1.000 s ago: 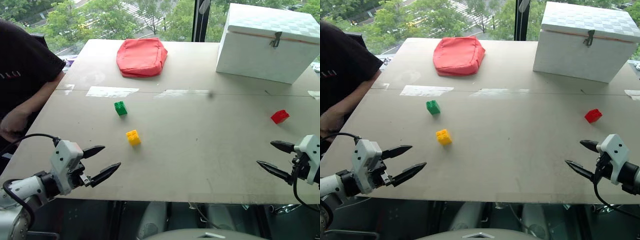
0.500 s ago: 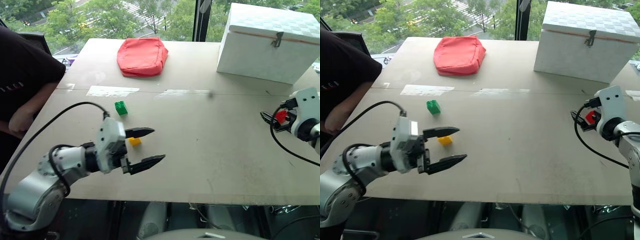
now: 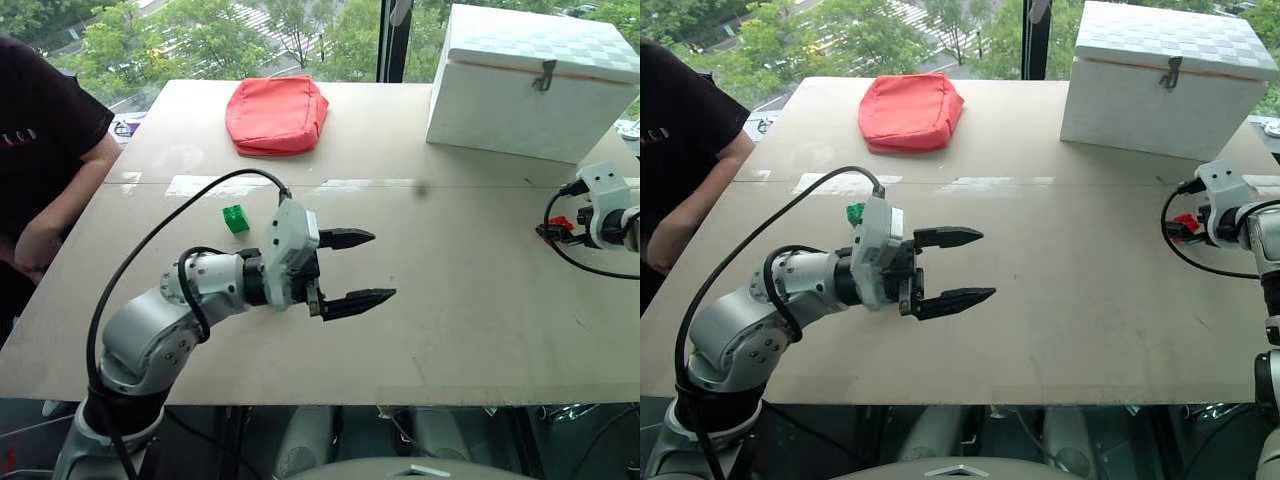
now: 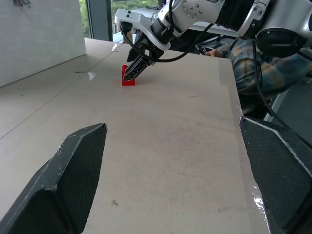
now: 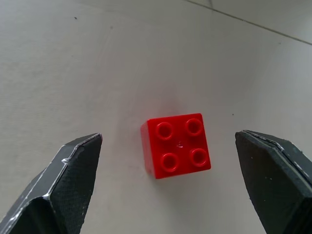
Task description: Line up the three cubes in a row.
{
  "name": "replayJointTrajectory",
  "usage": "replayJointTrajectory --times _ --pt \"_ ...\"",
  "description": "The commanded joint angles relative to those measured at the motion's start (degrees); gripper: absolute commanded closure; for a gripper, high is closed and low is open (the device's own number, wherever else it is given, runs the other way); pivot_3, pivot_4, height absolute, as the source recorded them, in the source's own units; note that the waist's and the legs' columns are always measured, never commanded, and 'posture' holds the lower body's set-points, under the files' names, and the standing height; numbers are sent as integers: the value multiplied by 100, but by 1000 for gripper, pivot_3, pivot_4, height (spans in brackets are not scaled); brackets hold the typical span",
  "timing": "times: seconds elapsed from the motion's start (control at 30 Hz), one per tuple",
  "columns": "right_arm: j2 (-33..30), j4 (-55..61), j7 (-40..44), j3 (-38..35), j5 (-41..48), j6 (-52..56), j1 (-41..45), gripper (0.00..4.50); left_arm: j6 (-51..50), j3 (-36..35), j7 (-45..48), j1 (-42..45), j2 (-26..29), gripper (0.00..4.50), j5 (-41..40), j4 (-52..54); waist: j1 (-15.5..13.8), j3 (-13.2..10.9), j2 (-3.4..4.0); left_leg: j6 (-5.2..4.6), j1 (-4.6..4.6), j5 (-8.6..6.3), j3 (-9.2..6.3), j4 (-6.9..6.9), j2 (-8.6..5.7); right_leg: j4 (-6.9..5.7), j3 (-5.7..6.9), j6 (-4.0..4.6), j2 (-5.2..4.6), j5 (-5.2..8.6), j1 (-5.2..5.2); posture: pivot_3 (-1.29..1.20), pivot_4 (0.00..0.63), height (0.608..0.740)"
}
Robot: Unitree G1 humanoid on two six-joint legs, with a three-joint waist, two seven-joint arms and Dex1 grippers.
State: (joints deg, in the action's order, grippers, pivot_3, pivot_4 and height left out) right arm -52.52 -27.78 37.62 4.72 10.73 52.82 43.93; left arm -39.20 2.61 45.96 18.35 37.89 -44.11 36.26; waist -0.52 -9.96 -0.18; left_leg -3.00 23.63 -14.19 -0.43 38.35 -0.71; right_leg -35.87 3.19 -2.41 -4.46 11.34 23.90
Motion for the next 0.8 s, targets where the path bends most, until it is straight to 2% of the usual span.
replayJointTrajectory --times 0.03,0.4,0.47,0.5,0.63,0.67,0.8 --pt "-51 -410 250 97 -268 -340 315 0 77 -43 -19 87 -49 73 -34 90 -8 0 0 0 0 0 -1 0 2 0 -1 0 0 0 0 0 150 740" --pt "163 -1645 704 248 -783 -1089 802 0 273 -23 -6 45 -243 73 31 119 -16 0 0 0 2 0 4 0 2 3 -4 0 -2 0 1 0 150 740" --pt "225 -1766 756 255 -847 -1159 856 496 334 -4 -18 14 -281 0 110 79 -4 0 0 0 0 0 5 0 2 1 -6 0 -1 0 1 0 150 740" --pt "246 -1822 771 278 -898 -1192 872 907 355 5 -40 16 -304 0 144 60 3 0 0 0 -1 0 6 0 2 1 -8 0 0 0 1 0 150 740" --pt "310 -1923 876 261 -980 -1251 920 2969 368 -16 -143 39 -408 0 192 18 -7 0 0 1 -1 0 6 0 3 -1 -8 0 0 -1 1 0 150 740" --pt "314 -1906 929 259 -990 -1259 916 3166 368 -23 -151 34 -413 0 203 12 -10 0 1 1 -1 0 7 0 3 -1 -8 0 0 -1 1 0 150 740" --pt "217 -1090 1553 171 -751 -1310 687 3147 363 -167 -182 -155 -324 0 207 61 -13 0 1 1 -1 0 7 1 2 0 -9 0 -1 -1 1 0 150 740"
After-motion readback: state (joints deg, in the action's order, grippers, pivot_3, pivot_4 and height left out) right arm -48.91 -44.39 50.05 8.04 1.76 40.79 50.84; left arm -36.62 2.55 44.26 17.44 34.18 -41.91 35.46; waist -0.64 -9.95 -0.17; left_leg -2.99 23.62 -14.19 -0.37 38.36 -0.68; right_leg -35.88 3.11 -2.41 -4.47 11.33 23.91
